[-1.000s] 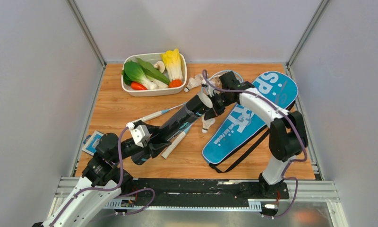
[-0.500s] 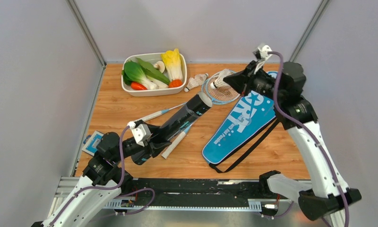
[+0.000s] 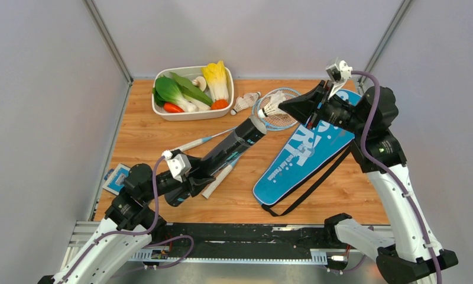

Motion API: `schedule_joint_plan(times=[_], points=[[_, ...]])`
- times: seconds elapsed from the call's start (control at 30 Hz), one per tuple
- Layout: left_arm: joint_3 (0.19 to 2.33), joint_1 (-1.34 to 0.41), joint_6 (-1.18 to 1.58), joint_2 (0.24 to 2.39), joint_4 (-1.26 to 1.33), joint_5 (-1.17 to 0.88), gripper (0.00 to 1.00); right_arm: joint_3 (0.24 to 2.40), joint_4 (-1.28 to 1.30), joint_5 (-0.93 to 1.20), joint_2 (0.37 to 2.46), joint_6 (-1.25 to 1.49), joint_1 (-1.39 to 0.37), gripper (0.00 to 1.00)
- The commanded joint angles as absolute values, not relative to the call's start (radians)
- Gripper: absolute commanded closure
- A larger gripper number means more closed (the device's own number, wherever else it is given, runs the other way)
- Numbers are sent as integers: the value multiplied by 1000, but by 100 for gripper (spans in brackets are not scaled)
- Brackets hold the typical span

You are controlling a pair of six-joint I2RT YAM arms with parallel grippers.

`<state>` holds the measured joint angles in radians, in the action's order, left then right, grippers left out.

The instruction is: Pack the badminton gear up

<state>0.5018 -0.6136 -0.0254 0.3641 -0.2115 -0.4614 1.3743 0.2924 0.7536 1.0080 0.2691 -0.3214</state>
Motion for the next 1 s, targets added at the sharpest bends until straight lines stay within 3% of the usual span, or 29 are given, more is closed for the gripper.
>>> schedule_joint_plan(times=[0.0,0.43,0.97], points=[[511,-615,-37,360,-148,-473,71,1336,245,852,1008,320,-348,100],[511,-615,-38,370,-142,-493,71,1197,50,979,1017,459,-445,100],[497,-615,-43,334,-130,-499,72,1129,26,953,1071,449,-543,98]])
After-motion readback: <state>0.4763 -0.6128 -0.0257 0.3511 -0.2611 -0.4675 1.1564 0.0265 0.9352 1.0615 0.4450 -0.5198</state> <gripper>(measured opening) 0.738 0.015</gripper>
